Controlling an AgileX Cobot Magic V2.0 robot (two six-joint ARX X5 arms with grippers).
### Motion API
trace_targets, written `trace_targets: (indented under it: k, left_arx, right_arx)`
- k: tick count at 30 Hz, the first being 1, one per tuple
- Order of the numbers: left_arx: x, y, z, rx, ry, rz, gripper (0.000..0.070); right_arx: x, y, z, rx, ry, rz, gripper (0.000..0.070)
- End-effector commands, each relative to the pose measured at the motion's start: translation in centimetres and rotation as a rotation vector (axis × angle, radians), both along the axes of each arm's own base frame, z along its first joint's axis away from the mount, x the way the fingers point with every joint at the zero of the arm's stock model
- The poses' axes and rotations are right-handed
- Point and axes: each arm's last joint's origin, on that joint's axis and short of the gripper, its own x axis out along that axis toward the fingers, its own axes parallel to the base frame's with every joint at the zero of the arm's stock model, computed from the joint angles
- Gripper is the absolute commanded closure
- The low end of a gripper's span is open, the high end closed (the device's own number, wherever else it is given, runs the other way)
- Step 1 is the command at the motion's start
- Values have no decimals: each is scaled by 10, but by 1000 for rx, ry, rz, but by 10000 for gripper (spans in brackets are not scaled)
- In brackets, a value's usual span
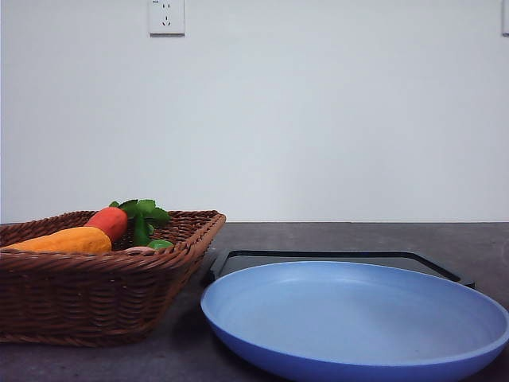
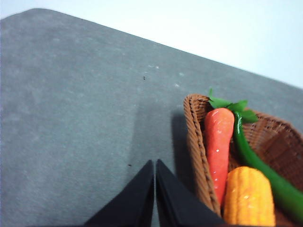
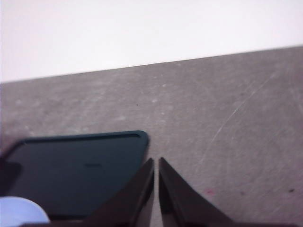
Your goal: Transfer egg from basket to plate and serve
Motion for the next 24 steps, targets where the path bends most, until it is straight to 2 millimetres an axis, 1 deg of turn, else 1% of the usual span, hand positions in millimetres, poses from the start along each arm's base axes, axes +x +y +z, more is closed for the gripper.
trace_targets:
  k: [1, 5, 8, 10, 15, 19, 24]
  left_arx:
    - [0, 0, -3, -86, 10, -1, 700]
    - [0, -3, 1, -105, 3, -98, 700]
    - [-3, -5, 8, -152, 28, -155, 700]
    - [-5, -6, 16, -195, 66, -185, 700]
    - [-5, -10, 39, -234, 124, -327, 700]
    - [2, -12, 60, -249, 164, -373, 700]
    - [20, -16, 87, -255, 236, -482, 700]
  right_arx:
    - [0, 0, 1, 123, 8, 3, 700]
    - [-1, 3, 6, 201, 15, 72, 700]
    - [-5, 3, 16, 256, 43, 84, 700]
    - [-9, 3, 27, 287, 50, 82, 700]
    - [-20, 3, 58, 285, 62, 79, 700]
    - [-24, 3, 78, 235, 114, 73, 700]
    - [-18, 3, 98, 176, 228, 75, 700]
